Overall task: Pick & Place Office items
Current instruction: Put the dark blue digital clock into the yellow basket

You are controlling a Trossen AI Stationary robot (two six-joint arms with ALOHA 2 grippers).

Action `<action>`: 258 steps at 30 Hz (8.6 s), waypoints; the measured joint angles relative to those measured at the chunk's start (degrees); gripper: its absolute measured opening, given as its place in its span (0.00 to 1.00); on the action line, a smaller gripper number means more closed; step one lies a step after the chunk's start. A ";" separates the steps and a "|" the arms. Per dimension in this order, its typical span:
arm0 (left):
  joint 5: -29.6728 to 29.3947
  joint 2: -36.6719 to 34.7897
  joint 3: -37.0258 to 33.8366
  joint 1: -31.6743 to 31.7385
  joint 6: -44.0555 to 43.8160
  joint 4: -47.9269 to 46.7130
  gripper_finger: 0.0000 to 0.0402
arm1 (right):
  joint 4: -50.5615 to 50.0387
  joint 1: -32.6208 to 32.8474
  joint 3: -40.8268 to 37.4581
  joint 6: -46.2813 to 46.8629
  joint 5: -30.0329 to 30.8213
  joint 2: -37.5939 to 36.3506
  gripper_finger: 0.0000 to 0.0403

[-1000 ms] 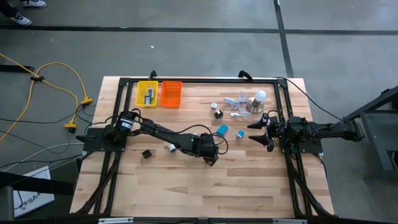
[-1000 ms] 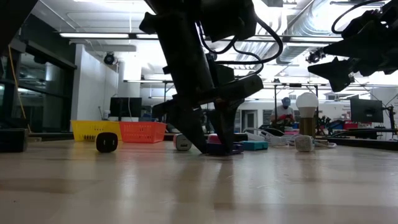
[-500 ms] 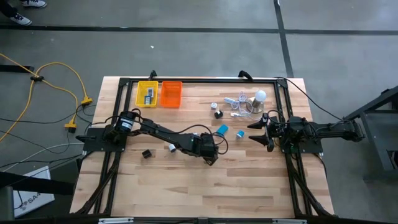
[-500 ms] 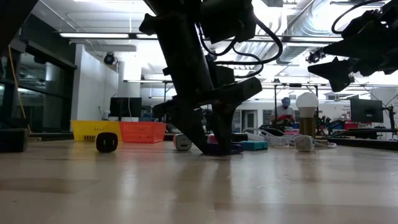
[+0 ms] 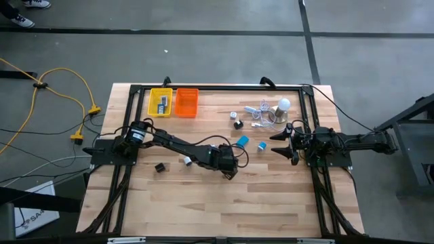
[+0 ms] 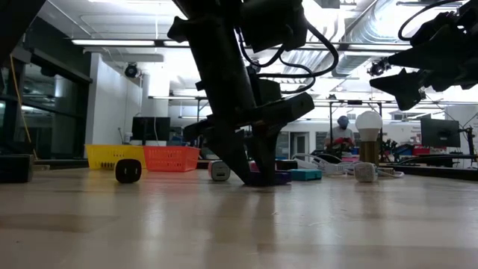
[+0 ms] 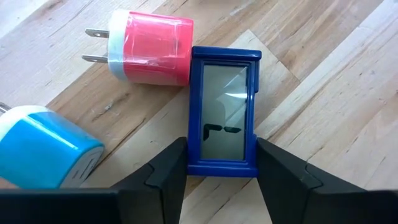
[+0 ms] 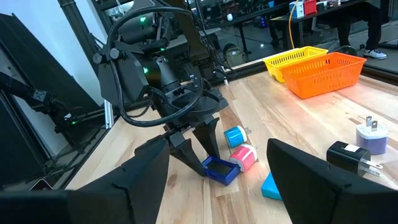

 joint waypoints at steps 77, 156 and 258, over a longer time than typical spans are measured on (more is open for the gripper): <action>-4.46 -33.56 -10.15 1.61 -17.59 -36.52 0.40 | 0.01 0.01 0.01 0.01 -0.02 0.01 0.64; 6.82 -53.64 -44.83 60.63 12.57 -2.03 0.40 | 0.03 0.01 0.01 0.01 -0.02 0.01 0.64; 12.41 -48.64 -44.83 62.96 18.51 6.62 0.46 | 0.02 0.00 0.00 0.00 -0.02 0.00 0.64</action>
